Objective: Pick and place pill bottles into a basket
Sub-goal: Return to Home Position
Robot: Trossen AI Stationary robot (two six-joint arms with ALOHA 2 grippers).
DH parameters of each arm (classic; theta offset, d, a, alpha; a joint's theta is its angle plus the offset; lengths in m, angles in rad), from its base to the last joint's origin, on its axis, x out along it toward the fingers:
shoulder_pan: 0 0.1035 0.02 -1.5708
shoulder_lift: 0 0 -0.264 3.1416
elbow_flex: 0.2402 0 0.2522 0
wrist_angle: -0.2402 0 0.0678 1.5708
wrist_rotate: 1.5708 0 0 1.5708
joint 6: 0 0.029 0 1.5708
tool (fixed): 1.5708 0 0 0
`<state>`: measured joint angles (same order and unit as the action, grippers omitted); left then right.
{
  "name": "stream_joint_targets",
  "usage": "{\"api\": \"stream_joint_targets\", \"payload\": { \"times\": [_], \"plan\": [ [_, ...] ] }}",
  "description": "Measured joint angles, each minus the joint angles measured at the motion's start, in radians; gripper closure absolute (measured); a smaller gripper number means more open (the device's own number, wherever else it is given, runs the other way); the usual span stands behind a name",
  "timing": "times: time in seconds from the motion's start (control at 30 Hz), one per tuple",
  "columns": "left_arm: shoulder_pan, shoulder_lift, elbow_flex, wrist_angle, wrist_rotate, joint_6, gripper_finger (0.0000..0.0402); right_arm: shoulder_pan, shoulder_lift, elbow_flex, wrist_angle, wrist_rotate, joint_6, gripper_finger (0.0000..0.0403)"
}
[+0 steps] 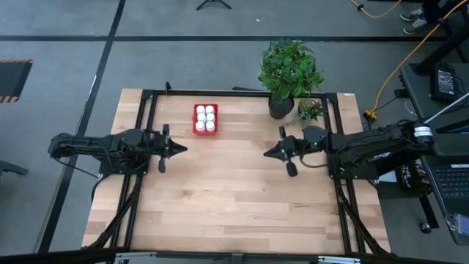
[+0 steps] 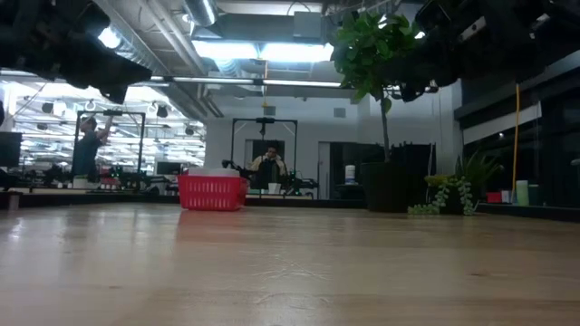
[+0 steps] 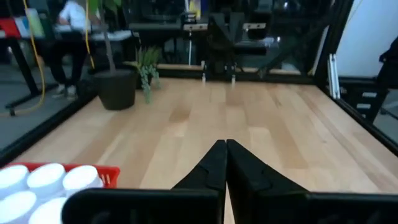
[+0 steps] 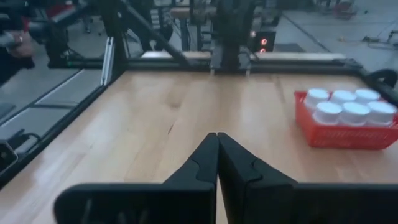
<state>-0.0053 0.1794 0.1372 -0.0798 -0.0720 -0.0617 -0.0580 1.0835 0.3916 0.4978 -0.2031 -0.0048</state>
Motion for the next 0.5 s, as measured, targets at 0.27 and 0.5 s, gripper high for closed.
{"api": "stream_joint_targets", "payload": {
  "times": [0.27, 0.5],
  "plan": [
    [0.000, -0.170, -0.095, 0.006, -0.013, 0.060, 0.0400, -0.102, -0.203, 0.000, -0.127, -0.080, -0.030, 0.0393],
    [0.000, -0.176, -0.100, 0.022, 0.022, 0.075, 0.0400, -0.124, -0.455, -0.006, -0.336, -0.080, -0.058, 0.0393]
  ]
}}
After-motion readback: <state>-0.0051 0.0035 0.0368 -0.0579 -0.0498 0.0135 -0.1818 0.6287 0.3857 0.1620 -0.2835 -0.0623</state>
